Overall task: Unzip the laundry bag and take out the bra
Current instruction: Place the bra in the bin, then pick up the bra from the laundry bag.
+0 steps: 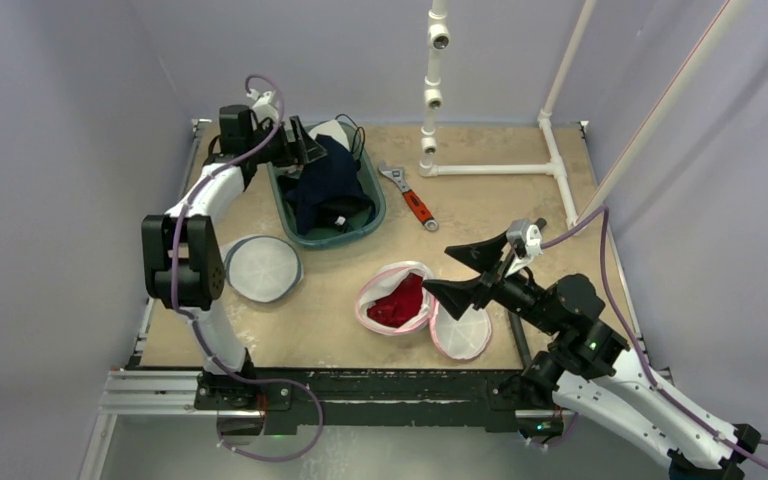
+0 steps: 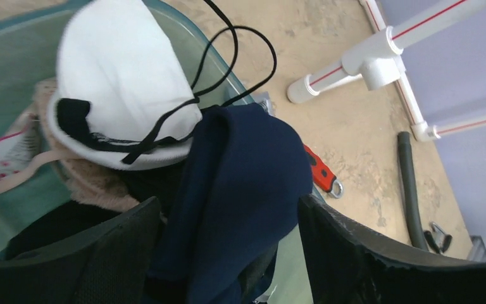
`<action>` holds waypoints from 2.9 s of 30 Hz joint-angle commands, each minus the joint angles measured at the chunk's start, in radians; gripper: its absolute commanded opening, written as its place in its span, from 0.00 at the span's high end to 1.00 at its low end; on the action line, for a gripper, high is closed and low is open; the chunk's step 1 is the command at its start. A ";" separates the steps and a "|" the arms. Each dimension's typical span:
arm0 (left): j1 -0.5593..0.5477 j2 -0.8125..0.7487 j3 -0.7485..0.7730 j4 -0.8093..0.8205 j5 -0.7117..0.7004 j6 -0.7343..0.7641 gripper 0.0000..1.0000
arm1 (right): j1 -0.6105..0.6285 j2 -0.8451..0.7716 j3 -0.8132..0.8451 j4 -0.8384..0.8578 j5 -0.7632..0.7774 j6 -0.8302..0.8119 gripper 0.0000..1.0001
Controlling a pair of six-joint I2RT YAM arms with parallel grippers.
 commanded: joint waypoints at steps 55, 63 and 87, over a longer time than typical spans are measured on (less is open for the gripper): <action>-0.857 -0.782 -0.935 0.132 -0.807 -0.346 0.21 | 0.015 0.626 -0.028 -0.239 0.460 0.383 0.82; -0.909 -0.671 -0.932 0.171 -0.834 -0.350 0.47 | 0.051 0.561 -0.063 -0.238 0.479 0.391 0.85; -0.910 -0.795 -1.059 0.291 -0.856 -0.391 0.74 | 0.278 0.572 0.075 -0.086 0.357 0.229 0.47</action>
